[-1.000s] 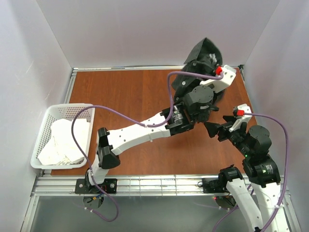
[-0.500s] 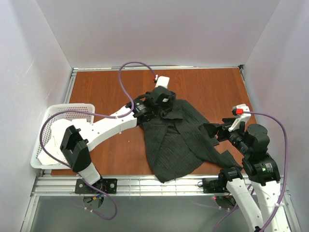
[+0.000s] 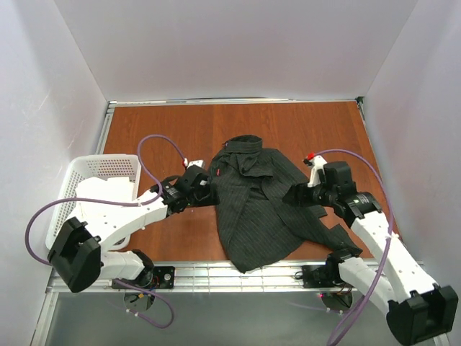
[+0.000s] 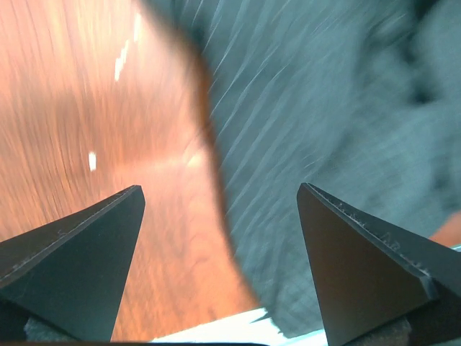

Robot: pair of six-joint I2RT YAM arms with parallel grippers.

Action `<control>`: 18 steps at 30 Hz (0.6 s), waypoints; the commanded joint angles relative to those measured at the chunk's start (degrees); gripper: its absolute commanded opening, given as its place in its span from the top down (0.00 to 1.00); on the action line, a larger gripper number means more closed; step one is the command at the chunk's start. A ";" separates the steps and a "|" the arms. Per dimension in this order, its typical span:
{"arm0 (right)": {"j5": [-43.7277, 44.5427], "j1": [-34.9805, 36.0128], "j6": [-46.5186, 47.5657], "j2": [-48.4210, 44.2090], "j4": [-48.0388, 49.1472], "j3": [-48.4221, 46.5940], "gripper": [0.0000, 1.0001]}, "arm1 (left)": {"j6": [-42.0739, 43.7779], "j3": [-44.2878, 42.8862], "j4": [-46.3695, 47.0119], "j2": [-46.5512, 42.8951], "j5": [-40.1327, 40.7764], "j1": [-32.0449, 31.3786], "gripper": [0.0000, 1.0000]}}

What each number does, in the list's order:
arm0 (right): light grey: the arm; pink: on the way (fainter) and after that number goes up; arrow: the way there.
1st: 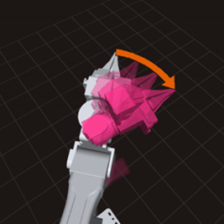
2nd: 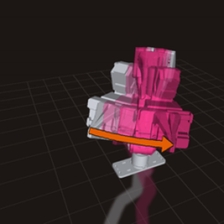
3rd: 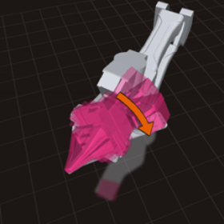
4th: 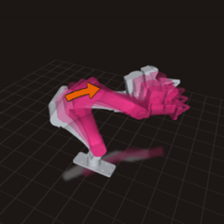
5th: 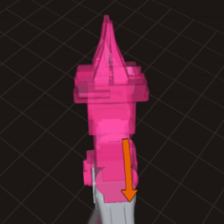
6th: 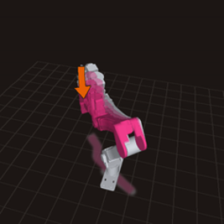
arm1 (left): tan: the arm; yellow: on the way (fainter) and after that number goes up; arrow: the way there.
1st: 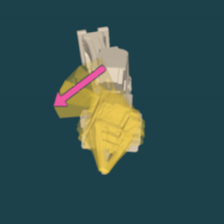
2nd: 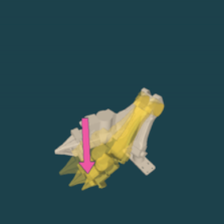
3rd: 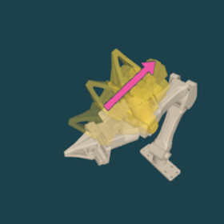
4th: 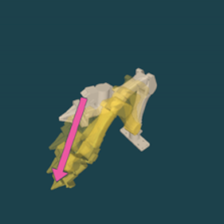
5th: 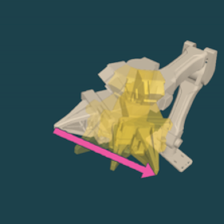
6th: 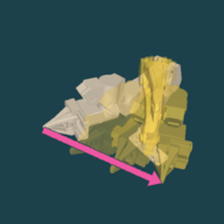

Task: Fold and stack the long sleeve shirts
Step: Flatten the shirt out

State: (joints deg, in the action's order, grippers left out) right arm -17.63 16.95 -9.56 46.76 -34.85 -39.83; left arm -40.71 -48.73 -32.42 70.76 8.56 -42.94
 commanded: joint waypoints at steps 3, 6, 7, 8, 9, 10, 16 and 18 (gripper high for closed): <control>8.72 9.74 -0.90 7.89 8.90 -3.92 0.23 | -2.37 0.41 2.99 2.97 -4.70 0.13 0.19; 13.04 12.48 0.94 13.51 12.08 -5.86 0.24 | 0.62 -1.89 2.54 5.17 -4.60 1.62 0.19; 13.67 12.75 1.56 16.58 13.91 -7.35 0.23 | 1.33 -3.37 2.28 5.70 -4.78 2.33 0.19; 14.46 12.93 3.48 18.26 15.06 -8.15 0.24 | 2.03 -4.26 2.02 6.49 -5.47 3.20 0.19; 15.59 13.45 4.37 21.67 16.73 -9.63 0.23 | 3.52 -4.96 1.58 7.80 -6.26 5.30 0.19; 15.61 13.72 5.33 21.70 17.44 -9.65 0.23 | 4.14 -5.67 1.40 8.60 -7.23 6.54 0.19; 15.95 14.16 9.21 35.22 21.92 -15.62 0.23 | 9.05 -10.59 1.31 11.68 -11.20 13.93 0.19; 16.40 14.16 9.39 37.34 23.77 -16.41 0.23 | 10.82 -10.77 2.10 11.42 -9.27 14.81 0.19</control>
State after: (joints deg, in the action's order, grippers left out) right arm -3.29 30.85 -2.74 81.21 -16.27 -53.63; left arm -34.59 -57.63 -30.72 83.07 -0.58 -29.41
